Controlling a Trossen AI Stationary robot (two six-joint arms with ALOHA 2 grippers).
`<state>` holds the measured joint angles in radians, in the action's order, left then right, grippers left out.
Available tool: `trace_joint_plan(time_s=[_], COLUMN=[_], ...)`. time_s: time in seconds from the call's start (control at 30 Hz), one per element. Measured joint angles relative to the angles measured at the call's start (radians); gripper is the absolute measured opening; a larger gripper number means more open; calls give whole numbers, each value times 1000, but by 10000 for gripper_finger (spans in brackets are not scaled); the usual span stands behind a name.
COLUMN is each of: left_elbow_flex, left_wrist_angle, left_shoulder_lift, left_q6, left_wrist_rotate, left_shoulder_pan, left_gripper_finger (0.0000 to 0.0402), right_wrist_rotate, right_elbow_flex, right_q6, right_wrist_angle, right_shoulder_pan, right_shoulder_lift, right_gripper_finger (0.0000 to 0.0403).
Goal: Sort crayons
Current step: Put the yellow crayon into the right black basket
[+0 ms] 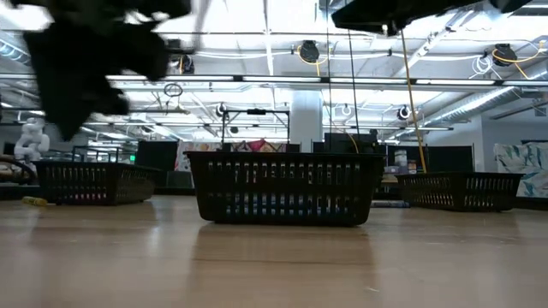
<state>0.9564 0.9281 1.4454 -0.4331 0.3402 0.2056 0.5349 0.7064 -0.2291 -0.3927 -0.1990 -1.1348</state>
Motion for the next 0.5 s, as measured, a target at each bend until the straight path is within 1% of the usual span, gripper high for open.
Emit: trace_joint_plan(time_s=[0.1,0.17,0.27,0.3,0.4,0.43,0.5], left_elbow_flex=[-53,-95,-151,-168,-201,-205,-212], left_wrist_angle=[21,32,24,22,22,13,-20], left_shoulder_lift=[-40,-46,-46,-46,-45,-45,-45], left_q6=[-85,-145,-170,-186,-219,-224,-214], left_wrist_rotate=[-110,-161,-223,-261,-423,-462,-500], left_shoulder_pan=[72,113,152,153,116,98,52], left_gripper_finger=[141,141,141,141,141,141,141], right_wrist_rotate=[-89,-148,-172,-172,-172,-171,-172], right_elbow_flex=[0,0,0,0,0,0,0], right_q6=[-12,-32,-48,-49,-49,-49,-48], right_wrist_angle=[-49,-72,-112,-120,-128,-127,-127], right_shoulder_pan=[34,47,57,60,61,61,61], right_shoulder_lift=[-46,-79,-127,-138,-156,-158,-159], right_gripper_finger=[121,121,121,121,121,121,121])
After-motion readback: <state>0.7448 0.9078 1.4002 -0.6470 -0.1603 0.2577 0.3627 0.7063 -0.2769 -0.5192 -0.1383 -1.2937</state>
